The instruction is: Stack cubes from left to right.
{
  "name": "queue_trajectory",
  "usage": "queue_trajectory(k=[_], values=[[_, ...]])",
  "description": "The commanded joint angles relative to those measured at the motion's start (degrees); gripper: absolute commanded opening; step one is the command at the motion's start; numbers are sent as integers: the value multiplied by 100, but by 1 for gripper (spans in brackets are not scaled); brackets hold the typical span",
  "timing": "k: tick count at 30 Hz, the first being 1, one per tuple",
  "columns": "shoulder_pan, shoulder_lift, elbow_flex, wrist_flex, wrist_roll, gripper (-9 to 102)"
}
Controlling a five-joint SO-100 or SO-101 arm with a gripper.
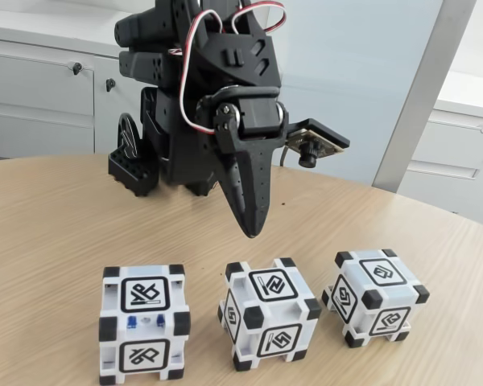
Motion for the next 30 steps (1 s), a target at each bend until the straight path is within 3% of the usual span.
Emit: queue_trajectory(k=[1, 27, 30], values=[[35, 70, -44, 18, 26, 0], [62, 70, -97, 18, 211, 0], [62, 70, -114, 18, -378, 0]])
